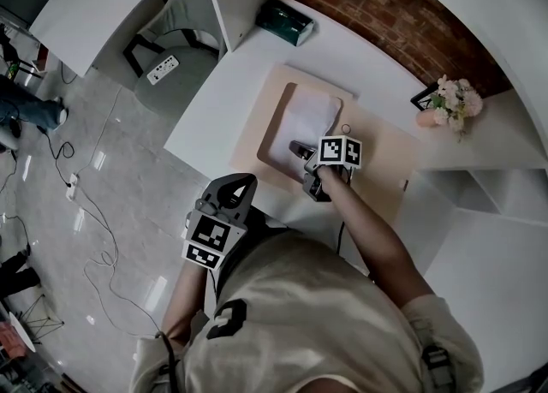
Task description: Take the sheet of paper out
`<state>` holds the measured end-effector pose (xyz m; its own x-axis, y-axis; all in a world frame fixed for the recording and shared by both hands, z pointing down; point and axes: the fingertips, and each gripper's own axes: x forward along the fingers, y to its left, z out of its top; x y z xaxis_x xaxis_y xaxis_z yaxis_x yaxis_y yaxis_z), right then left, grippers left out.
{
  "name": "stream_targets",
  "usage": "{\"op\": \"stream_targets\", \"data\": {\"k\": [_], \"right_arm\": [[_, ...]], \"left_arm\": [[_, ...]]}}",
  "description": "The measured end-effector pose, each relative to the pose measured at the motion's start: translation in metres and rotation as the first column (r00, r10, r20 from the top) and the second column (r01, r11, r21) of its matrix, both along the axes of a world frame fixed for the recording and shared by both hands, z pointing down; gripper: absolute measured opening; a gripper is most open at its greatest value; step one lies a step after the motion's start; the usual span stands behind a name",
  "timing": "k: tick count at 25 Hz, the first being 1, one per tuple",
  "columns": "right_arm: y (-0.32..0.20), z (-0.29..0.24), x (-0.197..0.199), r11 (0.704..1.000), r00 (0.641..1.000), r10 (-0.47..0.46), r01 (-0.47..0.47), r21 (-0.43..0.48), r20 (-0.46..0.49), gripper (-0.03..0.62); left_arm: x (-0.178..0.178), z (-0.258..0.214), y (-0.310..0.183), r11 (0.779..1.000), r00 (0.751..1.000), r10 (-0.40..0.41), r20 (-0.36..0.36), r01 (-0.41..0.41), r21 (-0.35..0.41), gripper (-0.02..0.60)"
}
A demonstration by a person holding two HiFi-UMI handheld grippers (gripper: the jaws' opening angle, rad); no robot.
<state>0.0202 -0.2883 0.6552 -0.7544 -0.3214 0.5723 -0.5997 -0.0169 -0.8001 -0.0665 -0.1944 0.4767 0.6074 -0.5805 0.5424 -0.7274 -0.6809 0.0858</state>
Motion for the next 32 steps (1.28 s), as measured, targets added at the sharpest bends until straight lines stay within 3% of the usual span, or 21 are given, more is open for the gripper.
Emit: {"op": "stream_targets", "data": {"k": [13,32], "right_arm": [[0.002,0.002,-0.005,0.999,0.998,-0.046,0.045,-0.003,-0.034,0.028],[0.004,0.004,-0.004,0.999,0.996,-0.049,0.048,-0.011,-0.071,0.028]], "left_arm": [[-0.009,0.005,0.003,1.000,1.000,-0.020,-0.010,0.020,-0.013,0.015],[-0.019,0.021,-0.020,0.997,0.995,0.067,-0.080,-0.070,-0.040,0.015]]}}
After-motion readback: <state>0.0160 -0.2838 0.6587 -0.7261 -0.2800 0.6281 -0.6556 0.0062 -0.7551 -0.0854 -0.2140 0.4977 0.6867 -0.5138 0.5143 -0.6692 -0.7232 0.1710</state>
